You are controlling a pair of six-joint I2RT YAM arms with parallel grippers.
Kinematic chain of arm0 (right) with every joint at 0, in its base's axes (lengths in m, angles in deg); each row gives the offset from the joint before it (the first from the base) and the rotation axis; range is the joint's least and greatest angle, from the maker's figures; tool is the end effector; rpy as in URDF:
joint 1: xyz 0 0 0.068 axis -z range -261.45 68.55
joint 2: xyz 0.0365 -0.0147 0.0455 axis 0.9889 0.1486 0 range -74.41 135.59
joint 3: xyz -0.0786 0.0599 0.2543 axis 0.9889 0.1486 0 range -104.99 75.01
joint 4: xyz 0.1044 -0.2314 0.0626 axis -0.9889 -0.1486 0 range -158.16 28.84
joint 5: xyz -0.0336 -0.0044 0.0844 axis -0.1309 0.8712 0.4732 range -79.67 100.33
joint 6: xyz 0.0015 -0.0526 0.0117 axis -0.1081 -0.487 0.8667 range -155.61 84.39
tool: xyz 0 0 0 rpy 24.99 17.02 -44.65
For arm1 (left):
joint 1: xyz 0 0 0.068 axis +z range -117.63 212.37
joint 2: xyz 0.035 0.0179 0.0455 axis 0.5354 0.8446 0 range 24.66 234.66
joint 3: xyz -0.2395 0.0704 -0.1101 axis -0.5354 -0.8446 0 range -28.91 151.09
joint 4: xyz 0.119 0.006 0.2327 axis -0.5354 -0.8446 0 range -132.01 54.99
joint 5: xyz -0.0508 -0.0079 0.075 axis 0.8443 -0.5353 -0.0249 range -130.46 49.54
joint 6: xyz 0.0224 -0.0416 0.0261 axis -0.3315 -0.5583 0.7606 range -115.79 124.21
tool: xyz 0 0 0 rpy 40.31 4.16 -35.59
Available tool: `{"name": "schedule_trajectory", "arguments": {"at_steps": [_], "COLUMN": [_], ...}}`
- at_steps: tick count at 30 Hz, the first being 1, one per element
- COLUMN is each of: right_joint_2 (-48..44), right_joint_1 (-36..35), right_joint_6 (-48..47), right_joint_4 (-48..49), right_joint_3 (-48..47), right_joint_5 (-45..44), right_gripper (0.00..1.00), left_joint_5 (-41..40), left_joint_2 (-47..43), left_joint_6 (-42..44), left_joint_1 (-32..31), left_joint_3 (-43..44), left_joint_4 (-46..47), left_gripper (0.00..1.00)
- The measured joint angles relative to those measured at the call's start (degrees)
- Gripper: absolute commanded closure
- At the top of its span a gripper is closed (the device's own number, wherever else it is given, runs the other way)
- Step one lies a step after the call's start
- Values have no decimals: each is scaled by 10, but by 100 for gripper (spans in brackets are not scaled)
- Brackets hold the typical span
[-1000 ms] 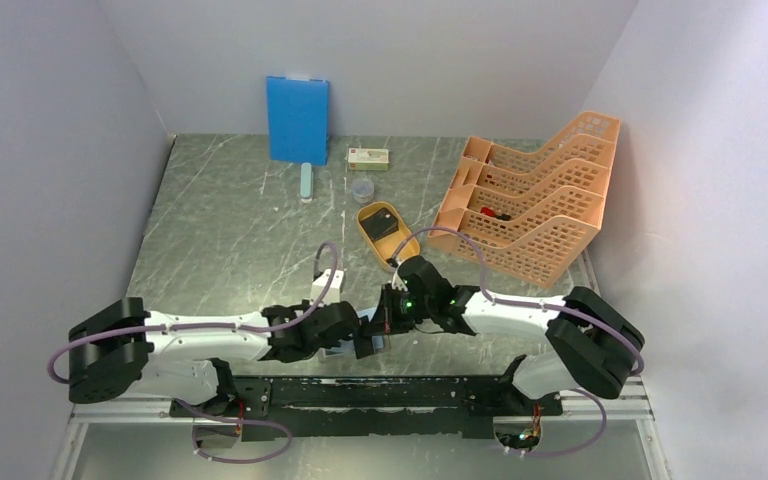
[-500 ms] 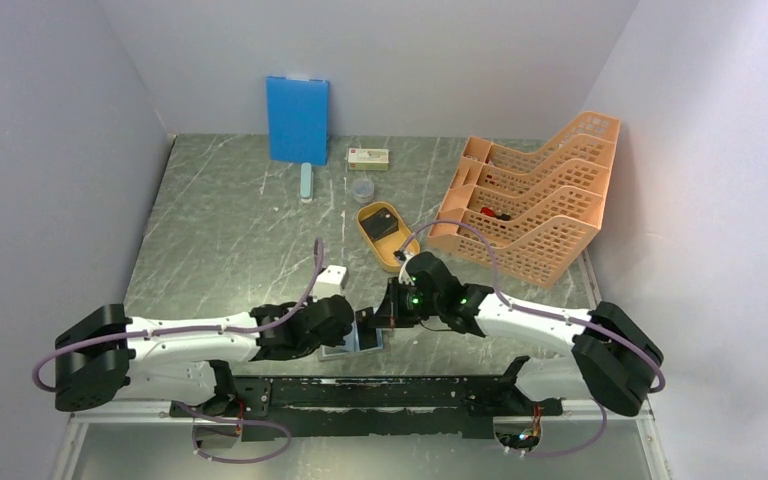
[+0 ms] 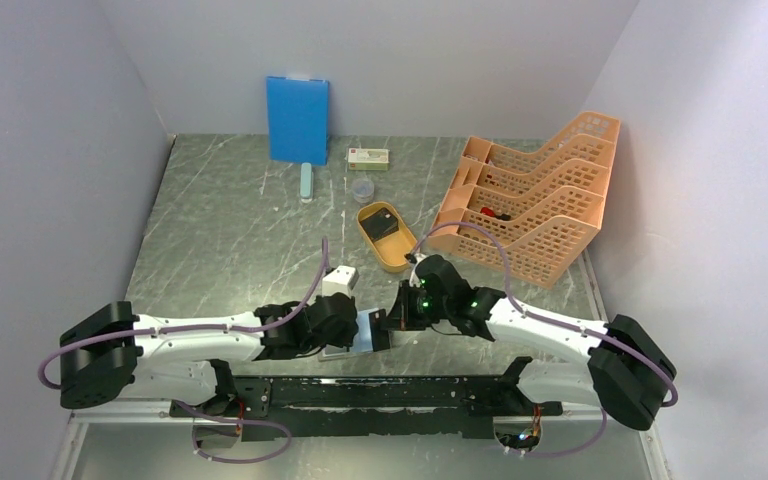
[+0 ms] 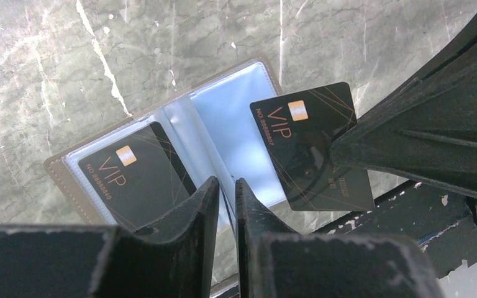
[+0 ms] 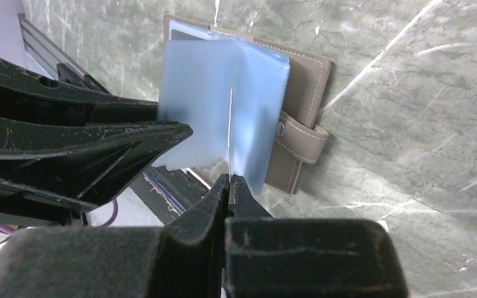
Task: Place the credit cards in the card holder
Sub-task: Turn over the card slot in the card holder.
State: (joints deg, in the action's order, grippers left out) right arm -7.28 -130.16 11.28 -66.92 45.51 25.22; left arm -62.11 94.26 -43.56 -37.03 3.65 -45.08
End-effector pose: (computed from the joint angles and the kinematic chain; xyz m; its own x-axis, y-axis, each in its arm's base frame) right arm 0.1428 0.1766 0.1803 -0.9299 0.0105 -0.3677 -0.2494 0.7168 0.6511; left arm 0.0941 -0.2131 0.1827 -0.7522 0.0447 -0.6574 0.3344 0.8856 -0.3223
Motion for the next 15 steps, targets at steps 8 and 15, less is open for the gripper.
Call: {"name": "schedule_trajectory", "arguments": {"at_steps": [8, 15], "right_joint_2": [-4, -21], "right_joint_1": [0, -22], "right_joint_6": [-29, -68], "right_joint_4": [-25, -56], "right_joint_3": [1, 2], "right_joint_5": [25, 73], "right_gripper": [100, 100], "left_joint_5": [4, 5], "left_joint_2": [20, 42], "left_joint_6": [4, 5], "left_joint_1": [3, 7], "left_joint_3": [0, 0], "left_joint_4": [12, 17], "left_gripper": [81, 81]}}
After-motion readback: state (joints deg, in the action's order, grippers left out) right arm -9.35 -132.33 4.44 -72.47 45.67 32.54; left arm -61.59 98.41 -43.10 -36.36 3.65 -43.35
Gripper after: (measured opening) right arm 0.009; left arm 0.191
